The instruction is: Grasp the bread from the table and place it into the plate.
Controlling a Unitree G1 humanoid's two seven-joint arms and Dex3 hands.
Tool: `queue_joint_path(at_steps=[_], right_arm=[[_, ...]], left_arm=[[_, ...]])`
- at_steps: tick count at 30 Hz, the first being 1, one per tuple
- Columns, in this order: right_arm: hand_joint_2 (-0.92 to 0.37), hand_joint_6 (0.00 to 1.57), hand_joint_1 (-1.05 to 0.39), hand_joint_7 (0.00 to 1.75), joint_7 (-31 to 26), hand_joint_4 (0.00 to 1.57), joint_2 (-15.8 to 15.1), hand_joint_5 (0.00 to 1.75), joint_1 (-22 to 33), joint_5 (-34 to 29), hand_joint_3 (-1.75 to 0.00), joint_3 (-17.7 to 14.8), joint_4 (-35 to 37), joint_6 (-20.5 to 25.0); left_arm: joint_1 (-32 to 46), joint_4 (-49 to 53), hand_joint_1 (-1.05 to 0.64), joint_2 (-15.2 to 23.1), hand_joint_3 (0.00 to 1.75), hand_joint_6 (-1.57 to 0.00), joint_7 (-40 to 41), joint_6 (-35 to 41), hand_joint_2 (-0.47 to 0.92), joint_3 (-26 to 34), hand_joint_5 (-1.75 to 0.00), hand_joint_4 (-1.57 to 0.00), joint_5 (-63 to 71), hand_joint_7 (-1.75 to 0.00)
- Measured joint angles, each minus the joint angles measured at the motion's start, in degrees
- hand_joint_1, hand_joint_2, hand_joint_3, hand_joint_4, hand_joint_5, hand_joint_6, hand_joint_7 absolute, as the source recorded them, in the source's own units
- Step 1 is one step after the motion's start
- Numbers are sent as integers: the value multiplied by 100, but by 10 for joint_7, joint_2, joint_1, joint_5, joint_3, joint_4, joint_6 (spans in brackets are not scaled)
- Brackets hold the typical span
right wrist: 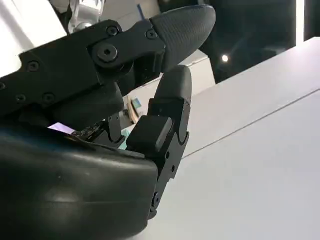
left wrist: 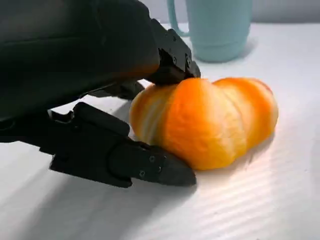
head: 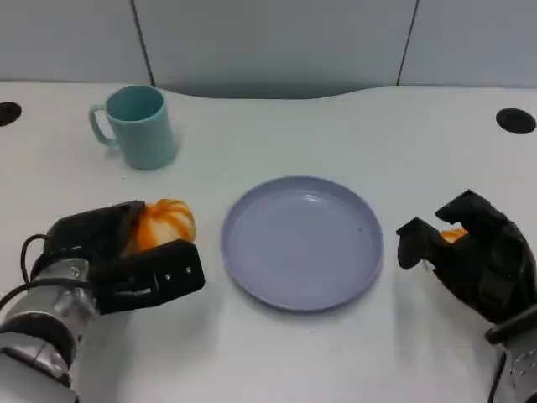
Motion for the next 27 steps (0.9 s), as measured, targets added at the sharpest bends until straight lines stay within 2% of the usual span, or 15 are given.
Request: queue_joint_path(at_steps=[2,10,15,19,21,24,27], right_arm=[[-92,99,-48,49,1,80,-2,124,-4,0,0,-4,13,-2],[-90,101,-49,49,3,81,-6,125,-23,-1,0,-9,36,-19],[-91,100,-47,47,-8,81,-6,124,-32,-6,0,-9,43,-19],[-87,107,-45,41,-9,89,-6,115,-43,-5,0,-17,55,-20],[-90,105,-47,39,-11,83,-4,122,-47,-5,-1,-21,56,-24],[-90,106,-48,38,-9,82,-5,126,-51,-8,0,-20,61,-33],[-92,104,-45,40,-8,77,-3,135,-54,-8,-1,-21,63,-43]], left_arm=[[0,-1,-19,-1,0,-113,14,-3,83,4,-48,-100,-2,-8],[-4,0,-14,6,0,-115,25,-44,82,21,-31,-104,-15,-3],[-24,0,-19,6,2,-114,35,-100,85,44,-29,-106,-26,-1],[-61,-3,-21,6,1,-115,34,-123,86,68,-32,-109,-48,-2],[-74,-5,-18,6,1,-117,34,-132,84,73,-34,-109,-51,-3],[-85,-8,-17,5,0,-117,34,-154,82,78,-35,-109,-58,-2],[-89,-9,-16,-3,0,-119,34,-174,81,84,-36,-112,-63,-3]])
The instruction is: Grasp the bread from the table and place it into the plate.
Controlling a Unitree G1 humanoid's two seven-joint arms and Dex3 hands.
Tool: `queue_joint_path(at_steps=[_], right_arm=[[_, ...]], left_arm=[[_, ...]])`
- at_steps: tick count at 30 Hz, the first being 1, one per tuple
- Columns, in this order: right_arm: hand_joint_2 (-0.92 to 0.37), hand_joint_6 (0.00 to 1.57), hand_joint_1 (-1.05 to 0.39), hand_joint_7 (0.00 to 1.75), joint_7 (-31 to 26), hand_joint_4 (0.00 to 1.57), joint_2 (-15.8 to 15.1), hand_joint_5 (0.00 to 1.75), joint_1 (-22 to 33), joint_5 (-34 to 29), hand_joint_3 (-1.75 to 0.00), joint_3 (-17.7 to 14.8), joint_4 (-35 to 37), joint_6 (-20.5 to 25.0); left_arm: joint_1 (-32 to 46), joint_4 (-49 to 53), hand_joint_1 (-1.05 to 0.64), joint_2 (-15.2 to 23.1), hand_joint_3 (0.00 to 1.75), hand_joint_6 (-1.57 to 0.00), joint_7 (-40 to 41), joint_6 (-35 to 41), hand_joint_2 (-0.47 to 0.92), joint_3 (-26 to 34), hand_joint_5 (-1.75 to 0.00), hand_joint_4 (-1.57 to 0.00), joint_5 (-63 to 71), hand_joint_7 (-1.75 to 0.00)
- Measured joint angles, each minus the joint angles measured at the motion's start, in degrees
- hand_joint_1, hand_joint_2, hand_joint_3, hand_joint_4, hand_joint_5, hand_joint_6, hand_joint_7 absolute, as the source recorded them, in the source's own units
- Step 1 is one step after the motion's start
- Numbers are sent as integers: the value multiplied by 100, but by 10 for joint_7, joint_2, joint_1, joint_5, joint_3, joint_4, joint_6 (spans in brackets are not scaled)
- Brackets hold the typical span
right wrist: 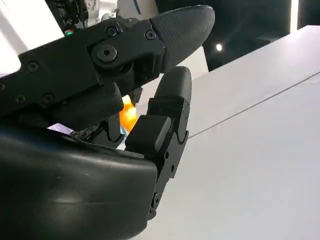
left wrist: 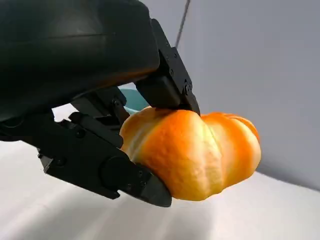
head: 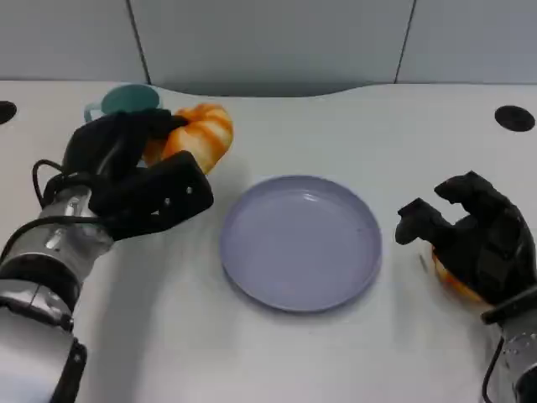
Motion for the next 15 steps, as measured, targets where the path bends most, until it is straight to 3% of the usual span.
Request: queue_joint_path(at_steps=[5,12,14,15], right_arm=[[-91,105,-49,41,4,81,7,128,-3,0,0,1,0,-6],[-92,106,-47,44,7,83,17,129,-4,0,-1,0,-1,-24],[-92,104,-49,46,6,82,21,125,-4,-1,-2,1,-1,-31],[-91,104,-51,48,7,85,21,120,-4,0,-1,0,-1,-33]], left_arm=[[0,0,-18,-28,0,-119,-5,-25,81,2,-34,-111,-4,-2],[18,-2,-19,-69,1,-119,-20,-72,80,-23,-20,-115,9,-1],[33,-2,-29,-80,1,-113,-19,-84,79,-40,-9,-95,24,-1],[38,-1,-44,-84,1,-93,-22,-84,80,-45,-3,-68,28,0]])
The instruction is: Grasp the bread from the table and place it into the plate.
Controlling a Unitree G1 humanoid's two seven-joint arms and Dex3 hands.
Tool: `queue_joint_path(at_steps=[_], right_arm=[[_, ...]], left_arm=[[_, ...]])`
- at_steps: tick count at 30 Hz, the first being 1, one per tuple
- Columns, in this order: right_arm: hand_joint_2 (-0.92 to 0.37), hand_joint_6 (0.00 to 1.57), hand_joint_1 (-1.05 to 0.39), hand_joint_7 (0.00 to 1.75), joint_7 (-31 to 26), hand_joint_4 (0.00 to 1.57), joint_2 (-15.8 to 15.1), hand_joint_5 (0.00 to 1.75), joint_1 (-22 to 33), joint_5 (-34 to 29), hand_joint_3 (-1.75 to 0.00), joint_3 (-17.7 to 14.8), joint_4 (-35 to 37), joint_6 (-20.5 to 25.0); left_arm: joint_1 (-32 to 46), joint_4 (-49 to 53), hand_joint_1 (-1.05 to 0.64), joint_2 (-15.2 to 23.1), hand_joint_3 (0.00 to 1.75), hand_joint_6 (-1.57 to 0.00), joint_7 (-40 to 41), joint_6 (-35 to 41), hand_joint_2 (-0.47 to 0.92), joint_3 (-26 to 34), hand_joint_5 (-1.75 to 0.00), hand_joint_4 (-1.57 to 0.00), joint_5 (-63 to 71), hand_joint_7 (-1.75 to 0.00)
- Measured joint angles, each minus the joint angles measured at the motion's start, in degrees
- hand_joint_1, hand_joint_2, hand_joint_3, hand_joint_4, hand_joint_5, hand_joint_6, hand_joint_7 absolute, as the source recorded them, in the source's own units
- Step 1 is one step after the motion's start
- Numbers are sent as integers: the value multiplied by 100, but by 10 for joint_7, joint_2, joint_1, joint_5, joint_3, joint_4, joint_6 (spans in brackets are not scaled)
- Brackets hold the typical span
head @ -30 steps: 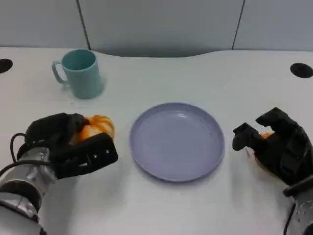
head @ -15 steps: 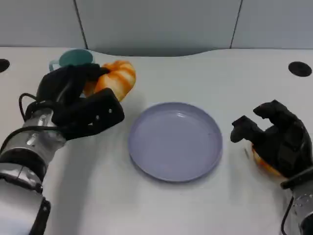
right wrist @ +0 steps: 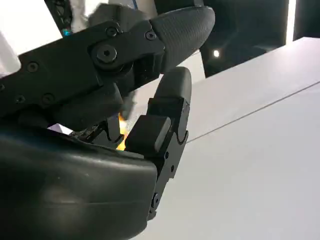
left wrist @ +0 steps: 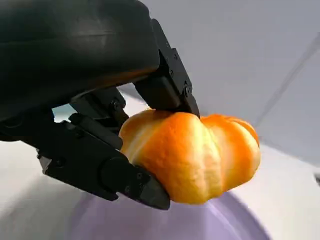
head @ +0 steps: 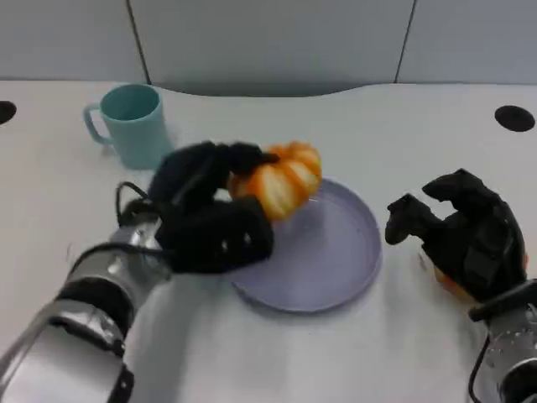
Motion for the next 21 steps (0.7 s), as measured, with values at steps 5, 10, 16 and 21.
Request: queue_joint_path(at_steps=[5,10,16,21], right_arm=[[-92,99,-49,51,1,83,-1,121,0,0,-3,0,5,1],[-92,98,-51,52,1,82,-1,125,-1,-1,-3,2,6,-1],[-91,100,-50,47,-6,83,-1,121,-3,-4,-5,6,10,-2],[-91,102,-46,42,-10,85,-1,120,-4,-4,-2,6,13,-2]], left_arm=[[0,1,-99,11,36,-46,-68,41,92,-18,0,-9,5,-1],[-1,0,-105,24,52,-77,-111,40,92,-2,-8,-20,-14,-11],[0,-2,-105,25,52,-84,-163,17,92,60,-10,-24,-86,-4],[0,-5,-105,25,51,-82,-217,11,92,103,-11,-25,-132,-2]])
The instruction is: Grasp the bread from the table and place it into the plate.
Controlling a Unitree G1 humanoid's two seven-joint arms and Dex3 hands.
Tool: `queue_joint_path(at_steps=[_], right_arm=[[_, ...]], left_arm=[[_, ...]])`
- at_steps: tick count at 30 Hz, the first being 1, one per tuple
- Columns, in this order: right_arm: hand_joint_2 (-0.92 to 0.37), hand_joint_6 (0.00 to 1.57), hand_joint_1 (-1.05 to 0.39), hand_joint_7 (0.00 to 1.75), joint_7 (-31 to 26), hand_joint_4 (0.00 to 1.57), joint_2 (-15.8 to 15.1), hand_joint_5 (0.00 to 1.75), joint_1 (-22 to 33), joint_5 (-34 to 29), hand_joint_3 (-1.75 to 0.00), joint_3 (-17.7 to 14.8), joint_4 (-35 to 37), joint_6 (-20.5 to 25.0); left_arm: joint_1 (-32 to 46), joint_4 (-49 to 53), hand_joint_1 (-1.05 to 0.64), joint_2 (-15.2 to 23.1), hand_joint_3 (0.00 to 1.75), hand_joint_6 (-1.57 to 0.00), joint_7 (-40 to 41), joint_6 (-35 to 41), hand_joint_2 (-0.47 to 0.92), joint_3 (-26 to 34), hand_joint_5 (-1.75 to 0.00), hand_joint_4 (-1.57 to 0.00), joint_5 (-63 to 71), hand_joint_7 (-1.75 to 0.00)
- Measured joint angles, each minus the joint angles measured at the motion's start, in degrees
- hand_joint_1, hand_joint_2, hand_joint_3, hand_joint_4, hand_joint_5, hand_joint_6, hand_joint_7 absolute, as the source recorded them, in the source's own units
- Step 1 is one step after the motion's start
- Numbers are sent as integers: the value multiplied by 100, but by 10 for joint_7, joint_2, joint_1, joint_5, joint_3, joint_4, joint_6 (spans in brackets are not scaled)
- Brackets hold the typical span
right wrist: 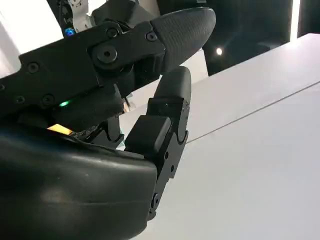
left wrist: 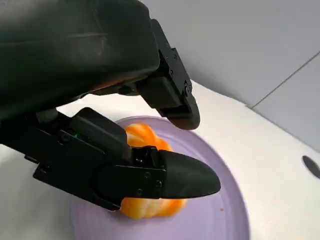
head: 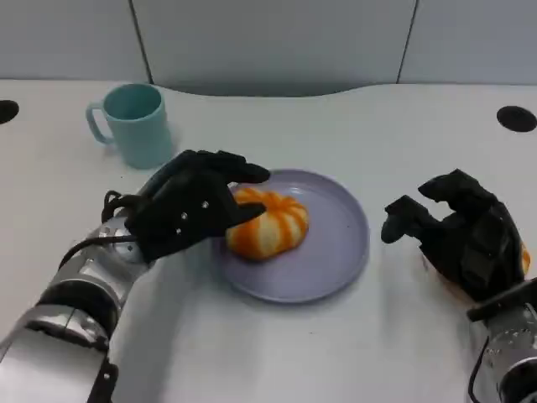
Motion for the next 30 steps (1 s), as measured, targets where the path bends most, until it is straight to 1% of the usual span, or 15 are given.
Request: queue_joint_path(at_steps=[5,8,13,15,17,18,20,22,23,24,25,26,27,28,30], right_arm=[[-92,104,-49,38,-6,83,2,122,-3,-1,-4,-2,4,-10],[-92,106,-55,41,-7,84,2,125,-6,-7,-3,-1,5,-21],[-92,104,-55,41,-16,82,2,125,-10,-13,-3,1,7,-34],[-92,104,-55,41,-22,81,-4,125,-12,-19,-3,3,12,-34],[-91,103,-54,41,-24,80,-9,123,-14,-20,-2,4,17,-33],[-91,103,-54,41,-25,80,-10,123,-15,-20,-2,4,19,-30],[-90,105,-53,37,-26,83,-12,118,-21,-21,-1,4,23,-22],[-89,108,-54,32,-26,86,-14,114,-29,-20,0,1,28,-14],[-90,110,-54,29,-26,85,-14,118,-32,-19,0,-1,30,-11],[-90,111,-53,27,-26,84,-14,122,-36,-19,0,-1,34,-9],[-90,112,-52,26,-26,83,-14,124,-39,-20,0,-2,38,-8],[-91,111,-50,24,-26,82,-15,125,-41,-21,-2,-2,41,-7],[-92,111,-49,24,-26,82,-17,126,-43,-23,-2,-1,44,-7],[-92,111,-47,23,-26,82,-22,125,-45,-33,-2,3,47,-9],[-92,111,-45,21,-28,83,-31,121,-48,-48,-2,8,51,-15]], left_arm=[[9,-8,-105,-5,59,-87,-106,-23,92,90,-16,-34,-108,-3],[20,-13,-105,-9,63,-77,-189,-15,92,156,-15,-35,-187,0],[31,-27,-105,-5,65,-67,-423,150,92,302,-15,-35,-376,0],[50,-37,-105,3,66,-65,-475,198,92,333,-15,-35,-417,0],[68,-43,-105,8,66,-62,-497,219,92,345,-16,-38,-430,0],[78,-50,-105,10,64,-62,-510,225,92,350,-21,-48,-436,-1],[100,-59,-105,12,60,-63,-528,230,92,355,-24,-59,-441,-1],[117,-61,-105,12,54,-72,-534,238,92,357,-31,-74,-442,-5],[122,-61,-105,12,54,-76,-534,246,92,358,-35,-78,-442,-7],[127,-63,-105,12,55,-79,-532,254,92,358,-39,-80,-442,-8],[131,-65,-105,11,55,-80,-526,260,92,358,-51,-76,-442,-7],[134,-68,-105,9,55,-81,-520,264,92,359,-72,-68,-442,-8],[136,-74,-105,6,55,-82,-515,270,92,361,-87,-63,-443,-9],[137,-78,-105,3,53,-85,-515,275,92,362,-95,-63,-446,-10],[138,-83,-105,-4,51,-89,-515,280,92,366,-101,-65,-457,-12]])
